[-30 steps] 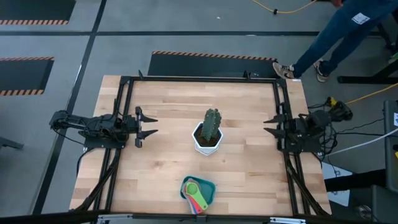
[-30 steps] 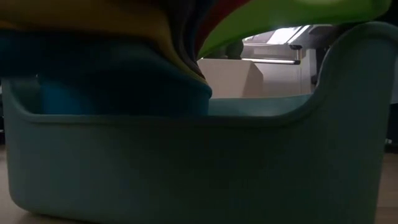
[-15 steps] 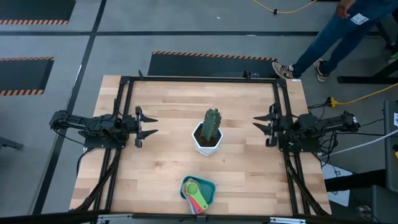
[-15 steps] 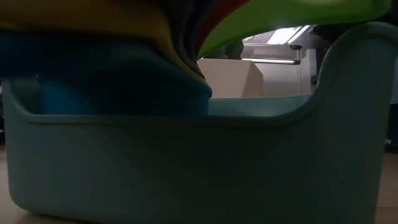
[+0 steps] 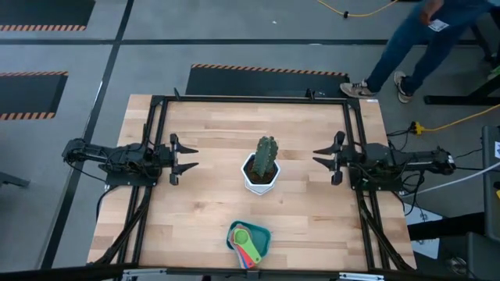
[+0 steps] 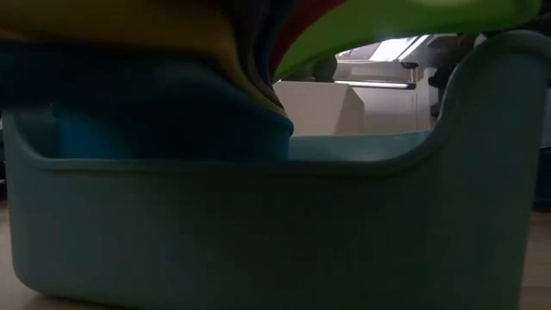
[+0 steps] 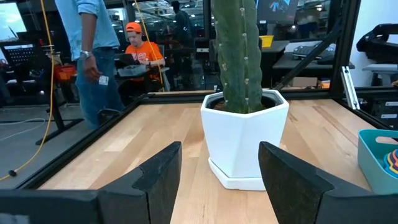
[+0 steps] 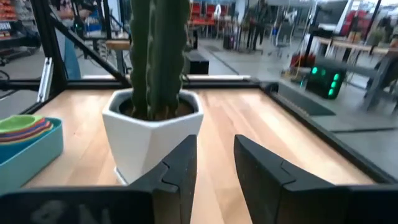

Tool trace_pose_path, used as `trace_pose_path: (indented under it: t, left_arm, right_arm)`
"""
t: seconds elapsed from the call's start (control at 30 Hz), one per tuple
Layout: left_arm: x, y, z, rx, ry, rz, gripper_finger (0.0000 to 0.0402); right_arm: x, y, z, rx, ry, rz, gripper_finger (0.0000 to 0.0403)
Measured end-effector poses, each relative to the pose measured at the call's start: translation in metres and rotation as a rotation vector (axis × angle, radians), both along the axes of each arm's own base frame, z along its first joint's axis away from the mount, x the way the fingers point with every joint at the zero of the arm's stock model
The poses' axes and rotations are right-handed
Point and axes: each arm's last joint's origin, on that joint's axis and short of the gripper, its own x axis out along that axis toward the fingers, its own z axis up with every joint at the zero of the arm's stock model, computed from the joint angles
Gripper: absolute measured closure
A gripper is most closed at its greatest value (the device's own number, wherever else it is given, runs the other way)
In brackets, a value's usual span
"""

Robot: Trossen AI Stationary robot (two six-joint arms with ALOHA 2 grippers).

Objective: Nest measuring cups in basket
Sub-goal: Return to Home Position

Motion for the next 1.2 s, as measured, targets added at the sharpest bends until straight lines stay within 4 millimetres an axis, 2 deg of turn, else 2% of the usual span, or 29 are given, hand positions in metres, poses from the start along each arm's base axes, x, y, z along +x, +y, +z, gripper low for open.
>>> trace_pose_path:
  t: [0.93, 1.07, 1.2]
  left_arm:
    - [0.000, 0.000, 0.000, 0.000, 0.000, 0.000, 0.0195]
    - [0.000, 0.000, 0.000, 0.000, 0.000, 0.000, 0.0195]
    - [0.000, 0.000, 0.000, 0.000, -0.001, 0.000, 0.0195]
  right_arm:
    - [0.000, -0.002, -0.003, 0.079, 0.013, -0.020, 0.0290]
    - [0.004, -0.002, -0.020, 0.070, -0.017, -0.019, 0.0290]
    - [0.005, -0.002, -0.018, 0.049, -0.014, -0.007, 0.0290]
